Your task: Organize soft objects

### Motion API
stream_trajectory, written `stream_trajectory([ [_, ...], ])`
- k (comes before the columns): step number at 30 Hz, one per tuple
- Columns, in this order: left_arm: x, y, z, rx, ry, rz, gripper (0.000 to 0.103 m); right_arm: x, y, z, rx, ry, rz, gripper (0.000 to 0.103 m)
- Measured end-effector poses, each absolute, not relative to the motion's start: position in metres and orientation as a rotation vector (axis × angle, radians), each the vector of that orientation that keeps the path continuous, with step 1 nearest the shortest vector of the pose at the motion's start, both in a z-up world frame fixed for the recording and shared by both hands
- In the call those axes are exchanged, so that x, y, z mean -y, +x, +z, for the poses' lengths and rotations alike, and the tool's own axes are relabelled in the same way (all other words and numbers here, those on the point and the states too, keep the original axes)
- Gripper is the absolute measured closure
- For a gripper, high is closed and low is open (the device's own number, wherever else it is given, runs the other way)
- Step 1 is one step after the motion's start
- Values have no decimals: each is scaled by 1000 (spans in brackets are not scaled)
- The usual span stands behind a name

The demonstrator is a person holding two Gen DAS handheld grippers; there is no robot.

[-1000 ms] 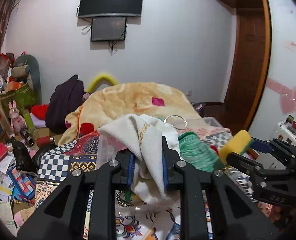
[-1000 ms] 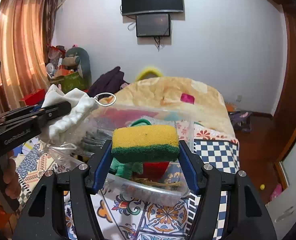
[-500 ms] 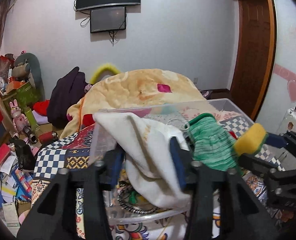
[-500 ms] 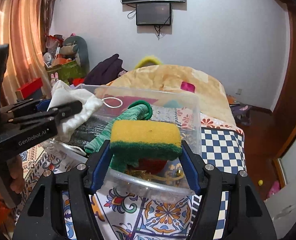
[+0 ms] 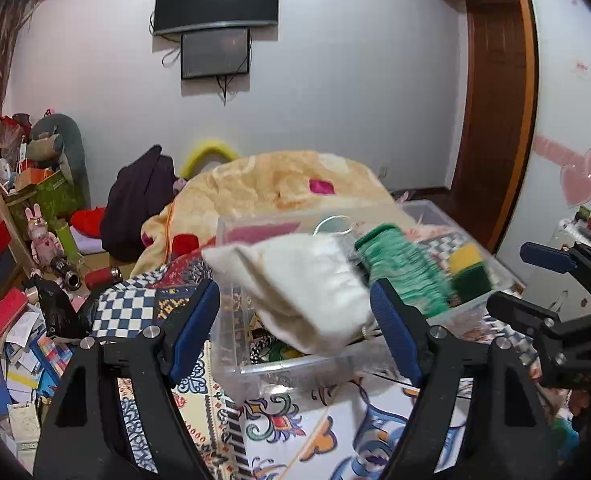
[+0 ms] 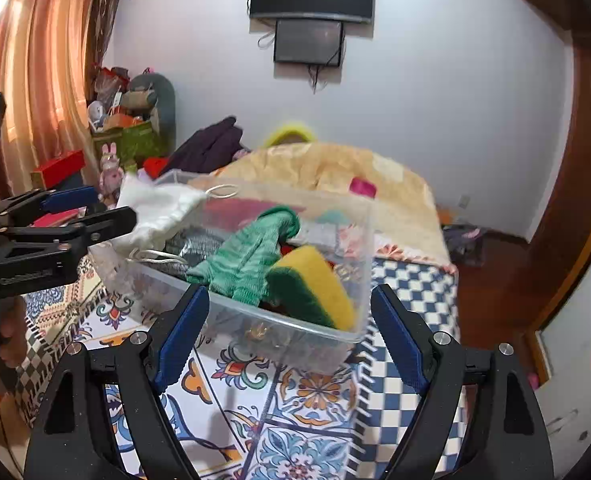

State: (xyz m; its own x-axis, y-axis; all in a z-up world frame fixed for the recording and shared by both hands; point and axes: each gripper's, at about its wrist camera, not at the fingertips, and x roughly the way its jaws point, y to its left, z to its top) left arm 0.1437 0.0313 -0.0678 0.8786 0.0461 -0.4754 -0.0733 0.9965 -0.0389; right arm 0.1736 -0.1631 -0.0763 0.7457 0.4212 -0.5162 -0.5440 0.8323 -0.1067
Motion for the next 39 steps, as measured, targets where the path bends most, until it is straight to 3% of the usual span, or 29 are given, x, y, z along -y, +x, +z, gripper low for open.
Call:
stream_trajectory([
  [10, -22, 74, 7, -272, -62, 32, 19, 187, 134, -12, -325, -151, 576, 22],
  [16, -16, 41, 40, -168, -47, 30, 10, 195, 107, 19, -225, -94, 608, 19],
  [21, -14, 25, 51, -124, -56, 34, 1, 197, 90, 35, -154, -56, 617, 12],
  [23, -15, 22, 53, -119, -66, 27, 0, 198, 85, 39, -129, -42, 615, 0],
  [39, -8, 13, 49, -108, -42, 26, 0, 194, 79, 36, -122, -34, 626, 0],
])
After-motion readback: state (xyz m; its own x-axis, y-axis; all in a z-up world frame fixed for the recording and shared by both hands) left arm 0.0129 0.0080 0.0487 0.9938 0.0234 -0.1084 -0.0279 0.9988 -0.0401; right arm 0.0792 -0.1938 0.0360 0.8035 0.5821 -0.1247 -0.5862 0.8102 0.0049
